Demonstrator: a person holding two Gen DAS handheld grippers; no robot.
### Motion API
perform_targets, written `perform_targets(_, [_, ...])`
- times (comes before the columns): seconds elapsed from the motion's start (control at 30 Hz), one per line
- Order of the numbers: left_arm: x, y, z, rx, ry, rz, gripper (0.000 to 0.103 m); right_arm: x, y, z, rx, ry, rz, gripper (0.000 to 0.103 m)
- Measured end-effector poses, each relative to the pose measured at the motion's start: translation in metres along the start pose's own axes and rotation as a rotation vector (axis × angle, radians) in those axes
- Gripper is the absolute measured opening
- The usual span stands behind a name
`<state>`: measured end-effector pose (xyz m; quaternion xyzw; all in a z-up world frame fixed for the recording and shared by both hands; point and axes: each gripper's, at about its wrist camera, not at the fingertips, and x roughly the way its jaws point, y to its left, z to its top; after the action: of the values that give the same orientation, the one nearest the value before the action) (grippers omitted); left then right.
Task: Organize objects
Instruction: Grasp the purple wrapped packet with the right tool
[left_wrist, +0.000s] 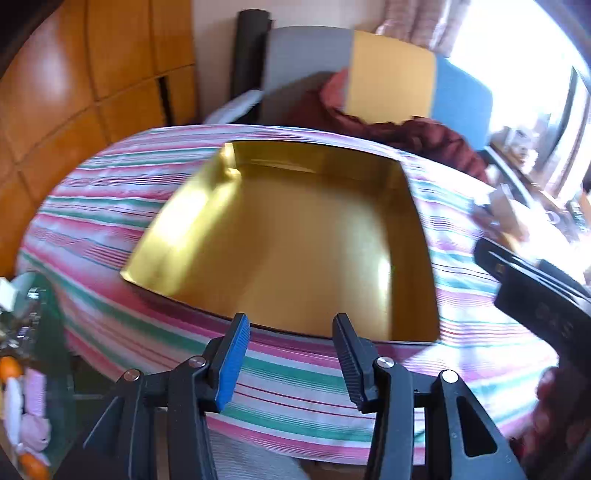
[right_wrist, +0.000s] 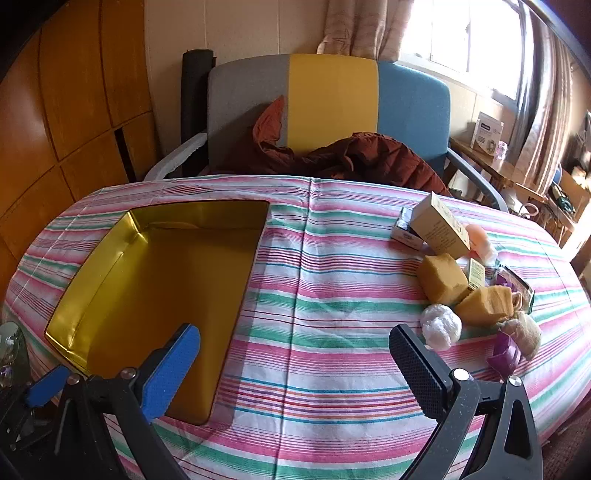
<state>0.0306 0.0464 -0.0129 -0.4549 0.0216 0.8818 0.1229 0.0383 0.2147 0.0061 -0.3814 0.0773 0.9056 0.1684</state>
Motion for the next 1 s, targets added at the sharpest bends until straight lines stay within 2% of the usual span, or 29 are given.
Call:
perform_targets(0.13, [-0.004,-0.012,-0.007,0.018,-0.005,-0.119,0.047,0.002,-0.028,-0.005,0.041,-0.009,-0.025,0.103])
perform_targets(0.23, [-0.009,-0.027,-0.012,0.073,-0.018,-0.140,0.047,0.005,-0.056,-0.014,0.050,-0.003,-0.064,0.103])
perform_targets(0.3, [-0.010,-0.036,-0.014,0.111,-0.026,-0.152,0.047,0.011,-0.073,-0.018,0.072,0.029,-0.054,0.103])
perform_targets(0.4, [-0.011,-0.049,-0.019,0.170,-0.032,-0.203,0.047,0.014,-0.112,-0.029,0.180,0.059,-0.069,0.103])
perform_targets(0.57, [-0.014,-0.060,-0.027,0.204,-0.028,-0.279,0.047,0.004,-0.185,-0.048,0.412,-0.024,-0.175,0.103])
perform_targets(0.7, [-0.014,-0.067,-0.031,0.213,-0.011,-0.307,0.047,0.021,-0.227,-0.058,0.507,-0.003,-0.221,0.103])
perform_targets(0.73, [-0.014,-0.070,-0.032,0.223,-0.009,-0.301,0.047,0.027,-0.234,-0.060,0.526,0.007,-0.213,0.101])
perform_targets(0.83, [-0.012,-0.076,-0.034,0.251,-0.002,-0.288,0.047,0.042,-0.245,-0.065,0.553,0.026,-0.196,0.088])
perform_targets(0.93, [-0.010,-0.082,-0.037,0.273,0.000,-0.296,0.047,0.045,-0.243,-0.063,0.521,-0.021,-0.208,0.081])
perform_targets(1.0, [-0.009,-0.086,-0.036,0.281,0.003,-0.295,0.047,0.050,-0.242,-0.059,0.498,-0.030,-0.201,0.063])
